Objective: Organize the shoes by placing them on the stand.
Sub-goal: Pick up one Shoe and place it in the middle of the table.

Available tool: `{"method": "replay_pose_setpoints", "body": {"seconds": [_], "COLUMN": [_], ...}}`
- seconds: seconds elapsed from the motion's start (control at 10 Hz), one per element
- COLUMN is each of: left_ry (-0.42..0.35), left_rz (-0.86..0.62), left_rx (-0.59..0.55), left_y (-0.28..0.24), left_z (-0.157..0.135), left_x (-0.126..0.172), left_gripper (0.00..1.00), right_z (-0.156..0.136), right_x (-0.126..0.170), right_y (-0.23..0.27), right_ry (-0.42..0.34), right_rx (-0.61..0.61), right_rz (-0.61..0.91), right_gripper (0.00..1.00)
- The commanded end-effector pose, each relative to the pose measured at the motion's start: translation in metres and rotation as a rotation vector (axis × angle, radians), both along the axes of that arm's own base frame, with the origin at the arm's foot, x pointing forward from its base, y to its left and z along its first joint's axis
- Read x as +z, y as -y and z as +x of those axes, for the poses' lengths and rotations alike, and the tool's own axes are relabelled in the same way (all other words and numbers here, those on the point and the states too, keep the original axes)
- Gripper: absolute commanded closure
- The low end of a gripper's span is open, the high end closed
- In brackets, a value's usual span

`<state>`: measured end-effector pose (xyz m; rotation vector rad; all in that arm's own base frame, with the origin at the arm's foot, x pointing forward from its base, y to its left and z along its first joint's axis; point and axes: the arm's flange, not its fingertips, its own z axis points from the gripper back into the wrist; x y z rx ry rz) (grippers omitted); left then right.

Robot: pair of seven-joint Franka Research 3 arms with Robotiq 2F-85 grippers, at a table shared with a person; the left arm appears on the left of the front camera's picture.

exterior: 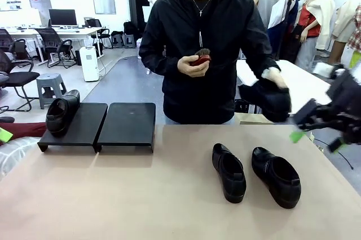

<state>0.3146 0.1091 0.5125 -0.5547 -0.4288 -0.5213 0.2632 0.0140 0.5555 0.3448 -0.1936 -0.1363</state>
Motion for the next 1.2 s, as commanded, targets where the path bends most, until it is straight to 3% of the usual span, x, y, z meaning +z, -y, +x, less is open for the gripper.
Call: {"method": "replay_pose_setpoints", "body": {"seconds": [0.0, 0.1, 0.2, 0.4, 0.5, 0.7, 1.1], "left_ry": [0.008, 0.008, 0.008, 0.008, 0.008, 0.008, 0.008], "left_rz": [0.007, 0.007, 0.007, 0.007, 0.007, 0.007, 0.007], "left_rx": [-0.022, -0.022, -0.022, -0.022, -0.022, -0.022, -0.022], "left_y": [-0.003, -0.003, -0.003, -0.003, -0.003, -0.003, -0.003], "left_z": [-0.001, -0.001, -0.001, -0.001, -0.001, -0.001, -0.001], "left_x": [0.000, 0.000, 0.000, 0.000, 0.000, 0.000, 0.000], "left_gripper": [0.00, 0.00, 0.00, 0.00, 0.00, 0.00, 0.00], "right_z": [-0.055, -0.080, -0.104, -0.124, -0.128, -0.135, -0.139], "right_x": [0.037, 0.041, 0.042, 0.025, 0.011, -0.009, 0.001], "right_y": [0.129, 0.188, 0.247, 0.310, 0.327, 0.343, 0.337], "right_ry": [-0.007, -0.039, -0.073, -0.111, -0.131, -0.081, -0.029], "right_rx": [-0.138, -0.136, -0.221, -0.309, -0.336, -0.317, -0.323], "right_rz": [0.122, 0.158, 0.231, 0.295, 0.325, 0.444, 0.448], "right_gripper": [0.00, 0.00, 0.00, 0.00, 0.00, 0.00, 0.00]}}
